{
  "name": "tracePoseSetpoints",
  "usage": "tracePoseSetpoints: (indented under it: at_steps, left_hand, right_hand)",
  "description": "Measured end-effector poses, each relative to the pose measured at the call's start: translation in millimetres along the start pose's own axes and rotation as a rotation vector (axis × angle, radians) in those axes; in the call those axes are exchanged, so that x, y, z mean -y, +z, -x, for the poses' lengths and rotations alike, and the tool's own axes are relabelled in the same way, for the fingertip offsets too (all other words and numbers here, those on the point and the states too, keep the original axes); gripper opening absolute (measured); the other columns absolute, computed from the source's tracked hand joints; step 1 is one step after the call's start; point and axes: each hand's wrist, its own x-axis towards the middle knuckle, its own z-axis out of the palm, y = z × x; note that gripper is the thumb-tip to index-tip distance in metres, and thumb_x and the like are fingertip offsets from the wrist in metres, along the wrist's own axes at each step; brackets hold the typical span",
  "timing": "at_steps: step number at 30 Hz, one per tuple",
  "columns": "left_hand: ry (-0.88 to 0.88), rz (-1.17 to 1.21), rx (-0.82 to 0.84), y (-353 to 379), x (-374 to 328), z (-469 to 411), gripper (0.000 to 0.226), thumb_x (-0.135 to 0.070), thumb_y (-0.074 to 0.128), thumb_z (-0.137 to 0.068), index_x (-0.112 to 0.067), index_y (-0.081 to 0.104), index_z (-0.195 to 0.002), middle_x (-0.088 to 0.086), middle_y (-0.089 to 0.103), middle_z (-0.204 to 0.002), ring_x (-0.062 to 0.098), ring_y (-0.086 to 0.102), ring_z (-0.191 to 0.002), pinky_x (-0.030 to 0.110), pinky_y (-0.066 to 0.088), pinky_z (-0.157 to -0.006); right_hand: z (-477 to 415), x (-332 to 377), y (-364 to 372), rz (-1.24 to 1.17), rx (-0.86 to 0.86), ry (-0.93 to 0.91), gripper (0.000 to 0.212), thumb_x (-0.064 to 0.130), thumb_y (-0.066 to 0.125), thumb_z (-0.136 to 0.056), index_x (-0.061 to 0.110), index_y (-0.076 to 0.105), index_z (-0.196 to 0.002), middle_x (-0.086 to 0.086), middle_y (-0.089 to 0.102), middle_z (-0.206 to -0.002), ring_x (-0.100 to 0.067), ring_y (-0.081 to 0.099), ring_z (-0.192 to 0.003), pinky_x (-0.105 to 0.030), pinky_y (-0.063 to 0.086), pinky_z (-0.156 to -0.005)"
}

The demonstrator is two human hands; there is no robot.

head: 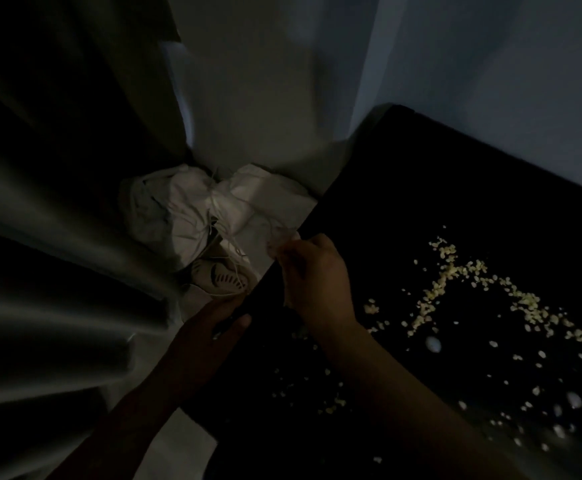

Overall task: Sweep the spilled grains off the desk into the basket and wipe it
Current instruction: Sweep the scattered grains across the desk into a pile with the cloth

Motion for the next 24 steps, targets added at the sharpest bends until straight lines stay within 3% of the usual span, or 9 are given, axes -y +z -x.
tracePoseSetpoints:
  at_steps: [3,5,7,10,12,15,17,20,24]
  left_hand:
    - [-0.018,0.103,0.094,-13.4,19.1,-6.4,0.026,-0.043,0.054,-0.088,-0.057,0.050,-0.110,-0.029,0.054,-0.121,-0.024,0.044,-0.109,0.008,0.036,-0.098]
    - [0.023,0.131,0.172,-17.6,20.6,-12.3,0.027,-0.041,0.055,-0.091,-0.065,0.056,-0.104,-0.040,0.057,-0.111,-0.022,0.047,-0.109,0.005,0.038,-0.092]
    - [0.091,0.156,0.247,-20.5,17.4,-19.5,0.031,-0.030,0.054,-0.095,-0.057,0.059,-0.108,-0.044,0.055,-0.110,-0.019,0.050,-0.108,0.001,0.036,-0.087]
    - [0.149,0.169,0.334,-23.0,16.9,-31.8,0.034,-0.011,0.048,-0.097,-0.042,0.052,-0.110,-0.046,0.056,-0.105,-0.021,0.051,-0.103,0.001,0.037,-0.085]
    - [0.166,0.197,0.385,-22.7,16.6,-38.6,0.028,-0.016,0.044,-0.096,-0.036,0.052,-0.113,-0.039,0.060,-0.106,-0.015,0.053,-0.107,0.004,0.038,-0.088]
    - [0.168,0.210,0.409,-24.9,19.4,-47.0,0.028,-0.024,0.042,-0.095,-0.030,0.052,-0.120,-0.029,0.060,-0.115,-0.002,0.053,-0.117,0.009,0.038,-0.094]
    - [0.195,0.192,0.435,-27.3,24.7,-49.8,0.031,-0.029,0.043,-0.095,-0.027,0.052,-0.125,-0.025,0.059,-0.123,-0.003,0.051,-0.120,0.014,0.040,-0.097]
    - [0.233,0.091,0.433,-31.8,35.1,-52.0,0.053,-0.048,0.042,-0.089,-0.022,0.048,-0.135,-0.005,0.052,-0.138,0.003,0.046,-0.128,0.028,0.039,-0.107]
    - [0.297,0.005,0.404,-34.4,36.9,-47.6,0.058,-0.051,0.042,-0.087,-0.017,0.054,-0.133,-0.004,0.055,-0.134,0.005,0.047,-0.127,0.030,0.039,-0.107]
  right_hand:
    - [9.6,-4.7,18.1,0.122,0.016,-0.037,0.005,0.015,0.066,-0.087,0.012,0.069,-0.088,-0.005,0.052,-0.082,-0.019,0.054,-0.070,-0.028,0.045,-0.060]
    - [11.3,-7.2,14.9,0.208,0.043,-0.049,0.009,0.021,0.058,-0.090,0.018,0.066,-0.092,-0.001,0.052,-0.083,-0.017,0.054,-0.071,-0.024,0.040,-0.062]
    - [9.4,-14.8,-1.3,0.263,-0.040,0.041,0.012,0.021,0.055,-0.090,0.021,0.066,-0.094,0.002,0.049,-0.082,-0.013,0.052,-0.067,-0.015,0.034,-0.060]
    - [16.7,-28.2,-37.7,0.329,-0.278,0.224,0.015,0.015,0.058,-0.088,0.008,0.070,-0.082,-0.008,0.055,-0.077,-0.022,0.055,-0.064,-0.019,0.028,-0.057]
    - [32.2,-21.2,-57.2,0.291,-0.348,0.277,0.013,0.010,0.060,-0.089,0.003,0.070,-0.088,-0.017,0.059,-0.085,-0.022,0.054,-0.073,-0.017,0.032,-0.063]
    - [61.6,9.3,-66.5,0.227,-0.342,0.261,0.011,0.009,0.065,-0.089,0.005,0.070,-0.098,-0.011,0.057,-0.090,-0.009,0.050,-0.077,-0.006,0.035,-0.066]
    - [81.2,24.4,-62.1,0.221,-0.370,0.229,0.010,0.012,0.066,-0.088,0.012,0.070,-0.097,-0.006,0.056,-0.088,-0.004,0.048,-0.073,-0.006,0.036,-0.067]
    - [94.3,39.1,-41.9,0.167,-0.374,0.246,0.014,0.020,0.064,-0.090,0.028,0.066,-0.101,0.000,0.054,-0.088,-0.003,0.049,-0.070,-0.010,0.038,-0.066]
    - [56.3,42.7,-2.0,0.164,-0.348,0.205,0.014,0.025,0.060,-0.093,0.020,0.070,-0.102,0.002,0.053,-0.089,-0.001,0.050,-0.071,-0.008,0.038,-0.065]
